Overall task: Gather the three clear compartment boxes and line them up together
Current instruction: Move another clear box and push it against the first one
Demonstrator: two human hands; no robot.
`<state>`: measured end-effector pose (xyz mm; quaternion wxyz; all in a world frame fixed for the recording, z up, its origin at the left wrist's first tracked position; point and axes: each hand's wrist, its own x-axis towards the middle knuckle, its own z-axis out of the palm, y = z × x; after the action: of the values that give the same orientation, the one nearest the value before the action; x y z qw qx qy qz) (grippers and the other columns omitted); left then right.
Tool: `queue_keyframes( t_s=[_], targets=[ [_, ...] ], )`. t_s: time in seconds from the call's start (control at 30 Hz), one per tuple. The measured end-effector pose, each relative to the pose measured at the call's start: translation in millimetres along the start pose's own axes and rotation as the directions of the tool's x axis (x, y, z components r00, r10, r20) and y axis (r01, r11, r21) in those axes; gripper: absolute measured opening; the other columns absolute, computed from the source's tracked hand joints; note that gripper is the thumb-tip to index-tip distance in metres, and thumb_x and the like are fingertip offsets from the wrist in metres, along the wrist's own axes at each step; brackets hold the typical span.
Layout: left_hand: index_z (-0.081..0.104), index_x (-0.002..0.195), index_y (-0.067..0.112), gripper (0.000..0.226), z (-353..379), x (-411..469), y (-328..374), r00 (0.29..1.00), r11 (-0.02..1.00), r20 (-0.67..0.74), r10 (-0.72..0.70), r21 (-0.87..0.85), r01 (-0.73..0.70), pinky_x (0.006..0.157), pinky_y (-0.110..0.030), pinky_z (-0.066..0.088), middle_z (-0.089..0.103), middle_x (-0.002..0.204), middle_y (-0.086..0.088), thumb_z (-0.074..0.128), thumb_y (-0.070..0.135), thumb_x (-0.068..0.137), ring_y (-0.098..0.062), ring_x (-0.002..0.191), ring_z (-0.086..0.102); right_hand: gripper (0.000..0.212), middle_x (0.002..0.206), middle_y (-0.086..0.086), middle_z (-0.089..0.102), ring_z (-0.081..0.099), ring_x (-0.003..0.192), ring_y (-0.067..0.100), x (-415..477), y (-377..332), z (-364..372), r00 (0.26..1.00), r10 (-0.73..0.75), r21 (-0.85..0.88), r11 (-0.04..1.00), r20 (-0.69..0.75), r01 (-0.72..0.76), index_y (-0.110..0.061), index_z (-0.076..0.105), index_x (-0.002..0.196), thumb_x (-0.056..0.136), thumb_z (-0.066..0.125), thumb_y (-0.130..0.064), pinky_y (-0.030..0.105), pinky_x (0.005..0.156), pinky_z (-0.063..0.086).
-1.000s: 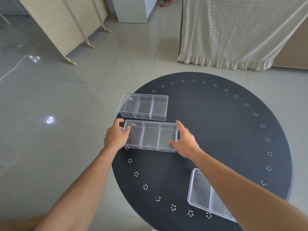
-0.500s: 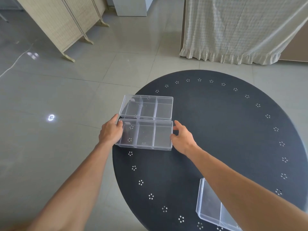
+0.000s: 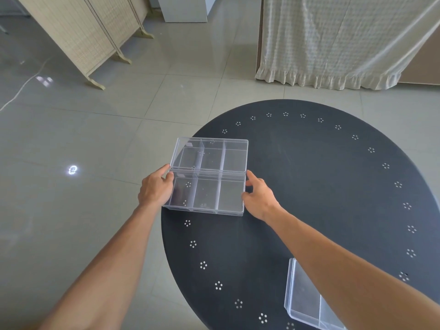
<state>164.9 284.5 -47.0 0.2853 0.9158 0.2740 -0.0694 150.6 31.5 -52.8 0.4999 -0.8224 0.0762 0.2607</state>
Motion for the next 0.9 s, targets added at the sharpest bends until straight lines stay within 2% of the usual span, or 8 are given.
queue_keyframes(
  t_s=[0.2,0.57,0.77,0.9],
  targets=[
    [0.057,0.133,0.033,0.039,-0.2,0.6,-0.1,0.999,1.000,-0.037,0.001,-0.002,-0.001,0.098,-0.043,0.040,0.065,0.122,-0.007,0.044,0.039,0.097,-0.030,0.118,0.051,0.050,0.122,0.002,0.048,0.057,0.100,0.027,1.5,-0.3,1.2,1.000,0.003,0.018,1.000,-0.005,-0.003,-0.035,0.044,0.131,0.092,0.042,-0.004,0.013,0.047,0.040],
    [0.060,0.129,0.034,0.037,2.0,6.1,-3.6,0.998,1.000,-0.066,0.001,-0.005,-0.001,0.095,-0.043,0.043,0.068,0.113,-0.007,0.047,0.042,0.095,-0.031,0.114,0.053,0.053,0.125,0.001,0.047,0.057,0.099,0.025,4.9,1.2,1.7,1.000,-0.002,0.035,0.999,-0.005,0.002,-0.038,0.042,0.134,0.093,0.042,-0.005,0.013,0.050,0.041],
    [0.059,0.130,0.034,0.038,2.6,4.8,-2.7,0.998,1.000,-0.065,-0.007,0.016,0.008,0.094,-0.044,0.043,0.067,0.117,-0.007,0.046,0.042,0.096,-0.032,0.115,0.053,0.054,0.127,0.001,0.047,0.056,0.103,0.026,4.5,1.8,1.8,1.000,-0.007,0.022,1.000,-0.002,0.007,-0.037,0.040,0.137,0.093,0.042,-0.005,0.014,0.052,0.040],
    [0.051,0.137,0.035,0.043,1.3,0.4,0.1,0.998,0.999,-0.049,-0.041,0.023,0.043,0.099,-0.045,0.038,0.062,0.127,-0.005,0.042,0.044,0.096,-0.032,0.123,0.048,0.048,0.130,0.004,0.046,0.053,0.102,0.024,-1.2,0.2,-1.1,1.000,-0.012,0.003,1.000,-0.011,0.012,-0.031,0.038,0.137,0.095,0.043,-0.009,0.015,0.053,0.038]
  ],
)
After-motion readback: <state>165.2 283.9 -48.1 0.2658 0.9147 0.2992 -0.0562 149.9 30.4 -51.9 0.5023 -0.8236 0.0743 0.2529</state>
